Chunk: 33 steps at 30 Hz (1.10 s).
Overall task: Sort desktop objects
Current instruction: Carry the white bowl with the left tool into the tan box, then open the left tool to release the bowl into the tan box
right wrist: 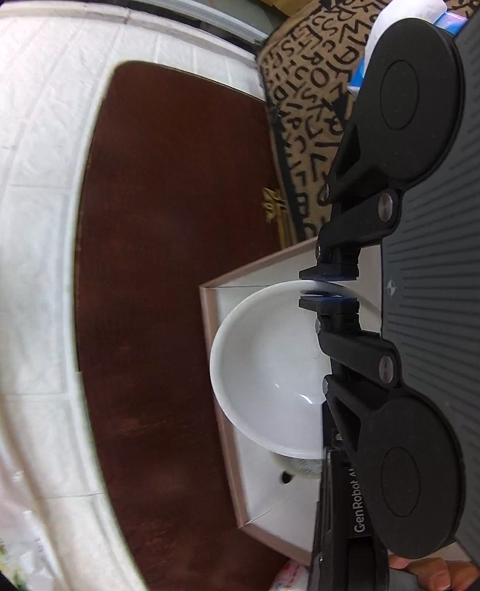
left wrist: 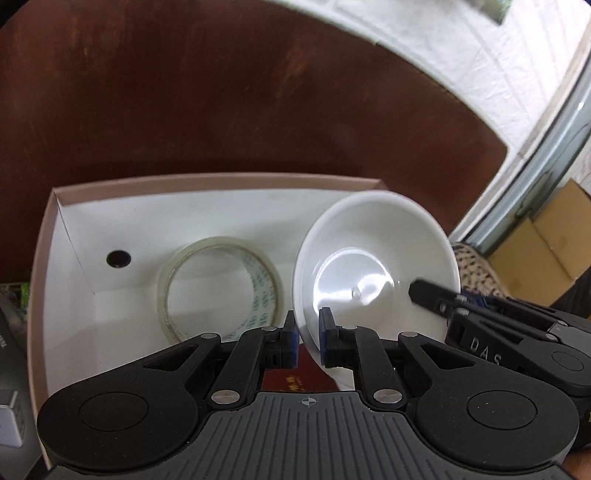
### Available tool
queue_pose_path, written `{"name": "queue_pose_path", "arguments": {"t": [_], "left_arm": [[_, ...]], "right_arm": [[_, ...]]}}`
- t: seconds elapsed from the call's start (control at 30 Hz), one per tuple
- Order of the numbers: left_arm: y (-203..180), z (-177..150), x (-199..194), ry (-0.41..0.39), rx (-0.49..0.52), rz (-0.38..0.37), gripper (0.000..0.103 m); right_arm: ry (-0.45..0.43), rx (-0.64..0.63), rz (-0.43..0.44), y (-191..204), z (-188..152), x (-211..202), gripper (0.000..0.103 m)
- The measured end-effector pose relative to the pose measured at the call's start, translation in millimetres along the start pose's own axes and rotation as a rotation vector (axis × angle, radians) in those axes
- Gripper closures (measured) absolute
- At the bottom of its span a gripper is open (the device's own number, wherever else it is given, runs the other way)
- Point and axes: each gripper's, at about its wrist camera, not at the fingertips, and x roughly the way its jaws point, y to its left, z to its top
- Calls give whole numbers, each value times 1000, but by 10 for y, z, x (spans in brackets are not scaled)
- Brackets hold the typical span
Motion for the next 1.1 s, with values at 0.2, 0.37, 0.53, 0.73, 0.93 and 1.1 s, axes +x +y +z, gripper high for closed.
{"name": "queue_pose_path", "arguments": {"t": [0.2, 0.37, 0.53, 0.73, 0.93, 1.1], "left_arm": [[30, -27, 136, 2, 15, 27, 97], [47, -10, 218, 8, 31, 59, 93], [70, 16, 170, -10, 32, 78, 69], [196, 37, -136, -89, -58, 141, 15], [287, -41, -501, -89, -55, 24, 13], [124, -202, -821, -122, 22, 50, 0]], "right_arm": [[50, -59, -47, 91, 66, 149, 92], [47, -154, -113, 259, 64, 254, 89], [20, -165, -107, 244, 66, 220, 79], [-12, -117, -26, 167, 60, 29, 49], [-32, 11, 39, 54, 3, -233, 28], [-20, 90, 85, 5, -139, -405, 12]]}}
